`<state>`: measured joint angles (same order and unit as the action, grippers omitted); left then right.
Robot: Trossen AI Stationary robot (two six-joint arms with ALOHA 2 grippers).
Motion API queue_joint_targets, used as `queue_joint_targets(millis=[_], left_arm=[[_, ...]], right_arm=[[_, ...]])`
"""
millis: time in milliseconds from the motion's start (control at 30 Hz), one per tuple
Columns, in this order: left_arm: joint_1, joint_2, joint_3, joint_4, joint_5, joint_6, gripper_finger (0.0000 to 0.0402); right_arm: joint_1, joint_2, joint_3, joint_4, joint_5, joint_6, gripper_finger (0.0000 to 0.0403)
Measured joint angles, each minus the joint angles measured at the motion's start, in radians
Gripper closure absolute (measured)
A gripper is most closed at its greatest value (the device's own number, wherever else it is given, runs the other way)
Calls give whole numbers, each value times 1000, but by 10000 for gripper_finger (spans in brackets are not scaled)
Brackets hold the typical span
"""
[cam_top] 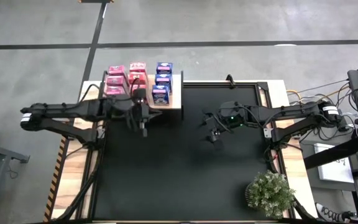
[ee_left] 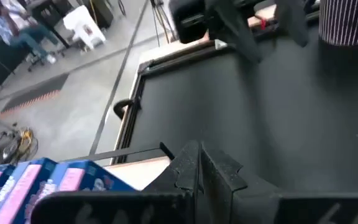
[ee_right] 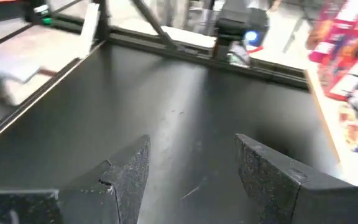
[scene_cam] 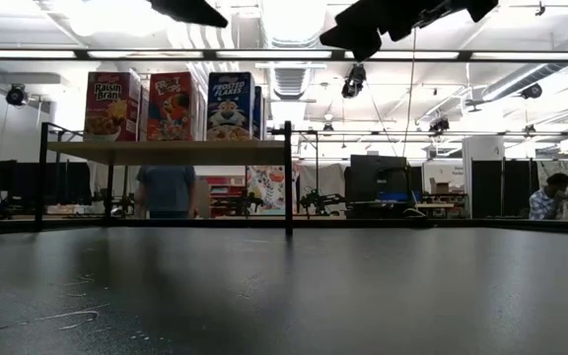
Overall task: Stack cereal on shelf
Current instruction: Align the blue cereal box with the other blue cereal box on the shelf
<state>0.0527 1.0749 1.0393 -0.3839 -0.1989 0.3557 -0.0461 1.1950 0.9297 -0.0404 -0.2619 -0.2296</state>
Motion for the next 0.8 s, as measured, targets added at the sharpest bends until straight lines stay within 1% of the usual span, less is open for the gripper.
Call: queue_joint_targets(millis=[200,333,467,600,800], left_arm=[[-11,-89,-211,268,0,11,401],[-11,-150,-317,363,0,55,401],[-11,-217,-372,427,-1,80,401],[-11,-296,-396,427,-2,80,401],[-10,-406,-452,429,-3,80,401]], right_arm=[[0,0,-1,34,144,58,184],[-3,1,-1,102,238,97,184],[-33,1,-1,183,245,131,189],[-67,1,14,213,248,153,219],[-96,6,15,319,247,137,286]])
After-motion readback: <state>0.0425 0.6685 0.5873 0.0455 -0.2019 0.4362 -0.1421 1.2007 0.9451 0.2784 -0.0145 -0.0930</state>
